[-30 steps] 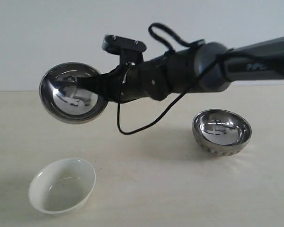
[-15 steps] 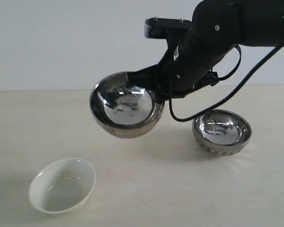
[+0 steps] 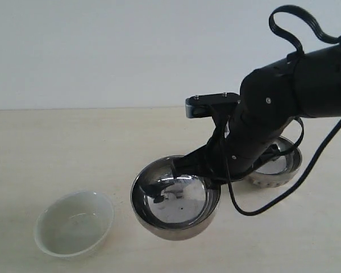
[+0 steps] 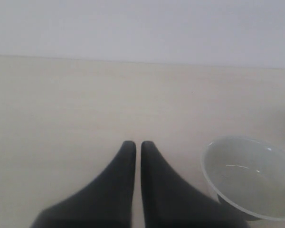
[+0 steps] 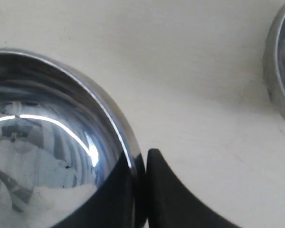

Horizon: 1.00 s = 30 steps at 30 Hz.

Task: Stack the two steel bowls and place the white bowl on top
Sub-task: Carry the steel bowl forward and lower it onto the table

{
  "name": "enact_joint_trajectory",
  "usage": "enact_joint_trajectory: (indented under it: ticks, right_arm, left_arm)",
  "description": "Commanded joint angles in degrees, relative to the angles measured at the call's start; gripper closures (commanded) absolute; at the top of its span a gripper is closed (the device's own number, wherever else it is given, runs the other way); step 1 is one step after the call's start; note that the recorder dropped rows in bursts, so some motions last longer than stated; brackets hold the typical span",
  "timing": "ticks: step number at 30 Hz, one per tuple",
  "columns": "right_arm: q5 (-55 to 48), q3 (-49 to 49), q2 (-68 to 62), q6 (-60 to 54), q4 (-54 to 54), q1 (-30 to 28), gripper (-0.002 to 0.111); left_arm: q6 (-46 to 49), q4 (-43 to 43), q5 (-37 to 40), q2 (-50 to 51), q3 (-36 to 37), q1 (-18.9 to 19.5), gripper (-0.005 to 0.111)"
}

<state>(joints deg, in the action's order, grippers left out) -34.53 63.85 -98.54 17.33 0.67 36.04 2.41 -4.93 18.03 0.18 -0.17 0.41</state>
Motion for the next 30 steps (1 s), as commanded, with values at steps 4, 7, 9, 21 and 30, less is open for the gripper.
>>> enact_joint_trajectory:
  ticks: [4, 7, 9, 21, 30]
  right_arm:
    - [3.4, -3.1, 0.8, -2.8, -1.9, -0.1, 0.108]
    - [3.4, -3.1, 0.8, -3.2, -1.9, -0.1, 0.108]
    - [3.3, -3.1, 0.8, -3.4, -2.0, -0.1, 0.108]
    - [1.3, -3.1, 0.7, -5.1, -3.1, -0.1, 0.108]
    - [-0.4, -3.1, 0.7, -5.5, -3.6, -0.1, 0.108]
  left_arm:
    - [-0.3, 0.0, -0.5, -0.2, 0.2, -0.3, 0.103]
    - [-0.3, 0.0, -0.5, -0.2, 0.2, -0.3, 0.103]
    - [-0.3, 0.0, -0.5, -0.2, 0.2, -0.3, 0.103]
    - [-0.3, 0.0, -0.5, -0.2, 0.2, -0.3, 0.103]
    - [-0.3, 0.0, -0.5, -0.2, 0.2, -0.3, 0.103]
